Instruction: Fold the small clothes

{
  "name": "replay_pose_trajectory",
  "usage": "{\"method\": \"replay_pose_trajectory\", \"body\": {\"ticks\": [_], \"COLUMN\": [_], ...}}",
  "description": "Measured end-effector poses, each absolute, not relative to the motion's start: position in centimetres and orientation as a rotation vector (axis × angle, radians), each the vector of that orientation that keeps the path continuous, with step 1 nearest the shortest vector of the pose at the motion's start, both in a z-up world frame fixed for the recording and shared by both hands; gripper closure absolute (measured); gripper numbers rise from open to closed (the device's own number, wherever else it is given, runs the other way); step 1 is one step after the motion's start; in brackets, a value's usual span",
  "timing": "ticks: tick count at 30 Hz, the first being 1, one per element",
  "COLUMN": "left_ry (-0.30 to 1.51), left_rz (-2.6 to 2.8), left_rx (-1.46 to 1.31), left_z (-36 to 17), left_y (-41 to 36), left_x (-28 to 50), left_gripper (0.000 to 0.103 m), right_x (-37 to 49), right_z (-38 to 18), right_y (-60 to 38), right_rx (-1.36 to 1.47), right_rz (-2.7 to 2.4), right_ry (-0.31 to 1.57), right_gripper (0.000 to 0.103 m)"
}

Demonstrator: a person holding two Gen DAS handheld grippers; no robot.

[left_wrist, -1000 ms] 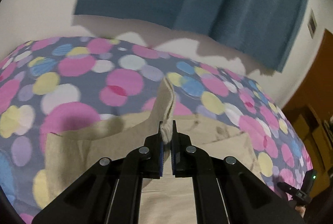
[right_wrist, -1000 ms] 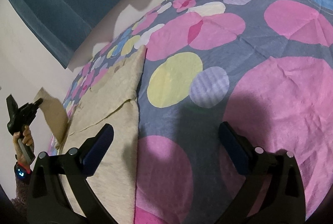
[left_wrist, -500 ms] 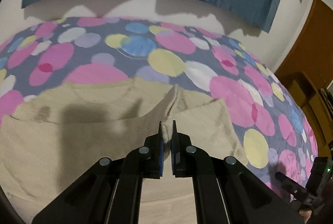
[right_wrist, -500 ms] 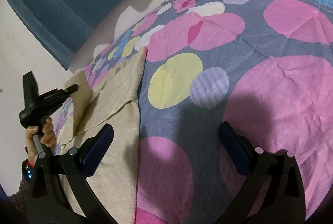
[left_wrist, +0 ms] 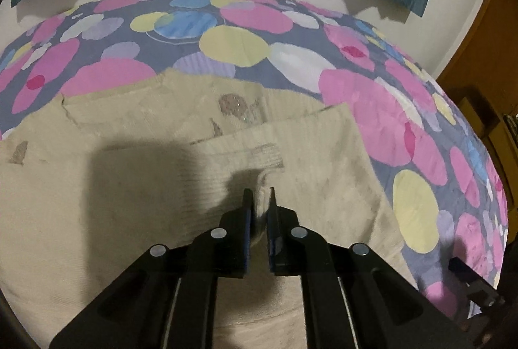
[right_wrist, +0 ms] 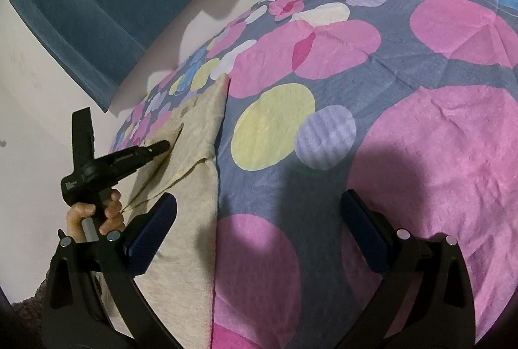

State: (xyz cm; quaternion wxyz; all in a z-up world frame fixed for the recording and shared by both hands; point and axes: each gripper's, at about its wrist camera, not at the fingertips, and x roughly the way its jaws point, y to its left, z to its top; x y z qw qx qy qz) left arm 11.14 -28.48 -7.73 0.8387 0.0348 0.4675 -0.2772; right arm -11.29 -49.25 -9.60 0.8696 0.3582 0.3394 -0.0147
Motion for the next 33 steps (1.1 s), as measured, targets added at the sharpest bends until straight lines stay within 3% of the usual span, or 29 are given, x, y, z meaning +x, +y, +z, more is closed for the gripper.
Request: {"method": "replay_pose_trajectory", "body": {"ticks": [2, 4, 7, 14, 27, 33], "left_ry": [0.991, 0.990, 0.985, 0.946, 0.965, 0.982], "left_rz": [-0.600, -0.609, -0.632, -0.637, -0.196, -0.186], "left_rx": [0.066, 0.056, 0.039, 0.006, -0.207, -0.237], "left_z": [-7.7, -7.4, -6.6, -4.6, -6.9, -8.5], "left_y": [-28.5, -28.5, -28.0, -22.1, 3.1, 5.2], "left_x": [11.0, 10.6, 9.9, 8.5, 11.8, 12.4], "left_gripper": [0.080, 0.063, 0.056, 0.054, 0.055, 0.055], "right_x": [-11.3, -11.3, -11.3, -11.3, -11.3, -11.3], "right_z": [-9.6, -9.6, -9.7, -9.6, -9.6, -9.6], "right_y": [-49.3, -49.3, -49.3, -49.3, -49.3, -49.3], "right_rx": [0.749, 0.750, 0.749, 0.749, 0.749, 0.750], "right_rz": [-0.031, -0.030, -0.030, -0.030, -0.029, -0.029], "right_ry": [0.710, 0.709, 0.710, 0.710, 0.710, 0.710], "right_gripper": [0.002, 0.002, 0.002, 0.002, 0.002, 0.002]}}
